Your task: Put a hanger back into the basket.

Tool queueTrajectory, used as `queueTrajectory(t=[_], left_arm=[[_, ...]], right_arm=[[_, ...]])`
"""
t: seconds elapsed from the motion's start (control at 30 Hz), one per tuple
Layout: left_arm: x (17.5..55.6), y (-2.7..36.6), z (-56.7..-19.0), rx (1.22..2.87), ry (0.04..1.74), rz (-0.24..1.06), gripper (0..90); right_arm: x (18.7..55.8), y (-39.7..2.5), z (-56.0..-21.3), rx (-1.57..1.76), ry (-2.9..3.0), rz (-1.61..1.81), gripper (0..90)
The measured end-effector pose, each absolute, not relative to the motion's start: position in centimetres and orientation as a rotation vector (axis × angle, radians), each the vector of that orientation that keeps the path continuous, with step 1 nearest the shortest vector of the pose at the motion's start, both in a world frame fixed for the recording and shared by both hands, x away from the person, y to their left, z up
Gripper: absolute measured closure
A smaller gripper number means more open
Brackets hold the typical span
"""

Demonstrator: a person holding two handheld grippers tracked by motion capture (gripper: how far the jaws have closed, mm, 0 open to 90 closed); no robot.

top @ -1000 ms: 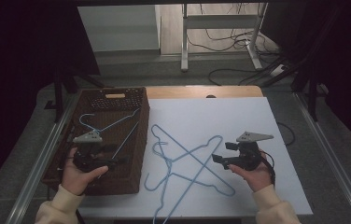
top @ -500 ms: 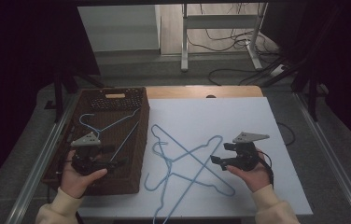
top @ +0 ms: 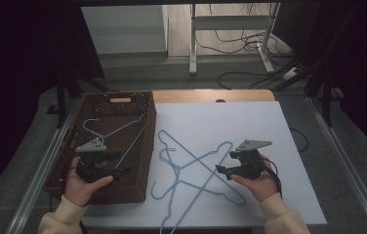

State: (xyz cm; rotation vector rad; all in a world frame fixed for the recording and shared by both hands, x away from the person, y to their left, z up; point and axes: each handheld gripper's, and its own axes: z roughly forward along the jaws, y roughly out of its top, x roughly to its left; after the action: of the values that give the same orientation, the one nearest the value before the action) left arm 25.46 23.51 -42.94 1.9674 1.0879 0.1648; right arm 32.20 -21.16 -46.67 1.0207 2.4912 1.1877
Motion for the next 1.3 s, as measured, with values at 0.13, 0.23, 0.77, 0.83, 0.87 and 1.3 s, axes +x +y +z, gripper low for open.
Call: queueTrajectory(t=[0.13,0.23,0.77,0.83,0.87,1.3], left_arm=[[25.5,23.4,-42.9,1.970,1.083,0.159,22.9],[25.5,23.4,-42.9,1.971,1.083,0.158,22.9],[24.5,23.1,-43.4,1.972,1.075,0.135,22.1],[24.5,23.1,-43.4,1.975,1.076,0.135,22.0],[24.5,23.1,-43.4,1.973,1.078,0.134,22.0],[24.6,23.2,-43.5,1.971,1.083,0.132,21.9]], right_arm=[[32.1,-20.6,-46.8,0.997,2.508,1.172,22.3],[32.1,-20.2,-46.8,0.986,2.518,1.161,22.7],[33.2,-15.6,-47.0,0.910,2.598,1.112,25.7],[33.5,-15.1,-47.0,0.909,2.607,1.111,26.3],[33.6,-14.8,-47.0,0.910,2.611,1.109,26.8],[35.5,-9.8,-48.5,0.878,2.705,1.035,34.1]])
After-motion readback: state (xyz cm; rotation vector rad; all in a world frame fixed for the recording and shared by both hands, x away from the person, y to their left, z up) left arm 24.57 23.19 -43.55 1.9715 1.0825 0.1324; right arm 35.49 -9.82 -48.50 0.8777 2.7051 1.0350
